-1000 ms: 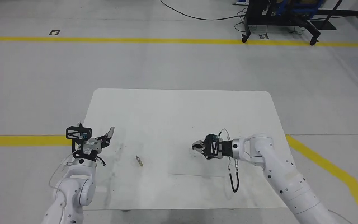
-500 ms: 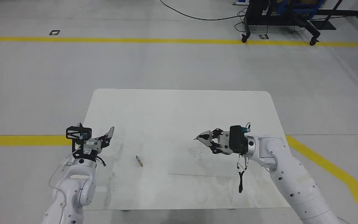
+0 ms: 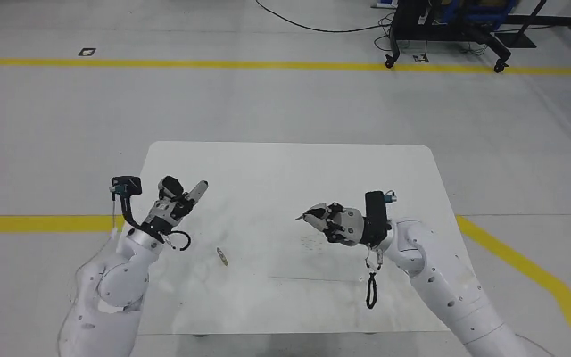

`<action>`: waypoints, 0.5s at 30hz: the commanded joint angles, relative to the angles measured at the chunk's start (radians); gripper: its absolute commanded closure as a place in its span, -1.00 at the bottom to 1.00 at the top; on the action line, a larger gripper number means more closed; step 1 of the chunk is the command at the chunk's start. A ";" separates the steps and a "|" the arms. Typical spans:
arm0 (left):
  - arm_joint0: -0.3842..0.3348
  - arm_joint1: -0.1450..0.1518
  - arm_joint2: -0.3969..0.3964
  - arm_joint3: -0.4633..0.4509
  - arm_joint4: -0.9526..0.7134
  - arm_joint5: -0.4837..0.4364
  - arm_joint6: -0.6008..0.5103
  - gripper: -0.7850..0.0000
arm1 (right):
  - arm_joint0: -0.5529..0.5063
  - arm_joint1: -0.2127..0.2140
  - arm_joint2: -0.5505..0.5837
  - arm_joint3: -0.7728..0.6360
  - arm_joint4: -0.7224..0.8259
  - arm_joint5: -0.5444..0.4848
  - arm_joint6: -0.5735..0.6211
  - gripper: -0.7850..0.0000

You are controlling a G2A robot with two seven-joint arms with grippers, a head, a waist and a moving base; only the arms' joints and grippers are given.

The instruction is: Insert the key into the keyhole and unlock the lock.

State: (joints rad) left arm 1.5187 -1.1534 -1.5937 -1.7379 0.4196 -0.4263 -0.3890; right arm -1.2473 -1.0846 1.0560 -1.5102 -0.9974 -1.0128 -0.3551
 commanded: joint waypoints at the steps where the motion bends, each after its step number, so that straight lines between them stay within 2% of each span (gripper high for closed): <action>1: -0.082 0.007 0.016 0.043 -0.113 0.033 -0.188 -1.00 | 0.005 -0.005 -0.028 0.004 0.049 0.000 -0.040 1.00; 9: -0.082 0.007 0.016 0.043 -0.113 0.033 -0.188 -1.00 | 0.005 -0.005 -0.028 0.004 0.049 0.000 -0.040 1.00; 11: -0.085 0.008 0.023 0.063 0.000 0.093 -0.152 -1.00 | 0.005 -0.005 -0.028 0.004 0.049 0.000 -0.040 1.00; 12: -0.088 0.007 0.041 0.057 0.045 0.095 -0.138 -1.00 | 0.005 -0.005 -0.028 0.004 0.049 0.000 -0.040 1.00; 13: -0.089 0.006 0.052 0.057 0.038 0.088 -0.131 -1.00 | 0.005 -0.005 -0.028 0.004 0.049 0.000 -0.040 1.00; 15: -0.098 0.001 0.065 0.066 -0.091 0.049 -0.135 -1.00 | 0.000 -0.009 -0.042 0.008 0.070 0.021 -0.011 1.00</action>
State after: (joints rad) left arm 1.4249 -1.1507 -1.5327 -1.6772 0.4750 -0.3465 -0.5135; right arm -1.2456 -1.0918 1.0209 -1.5040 -0.9391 -1.0016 -0.3820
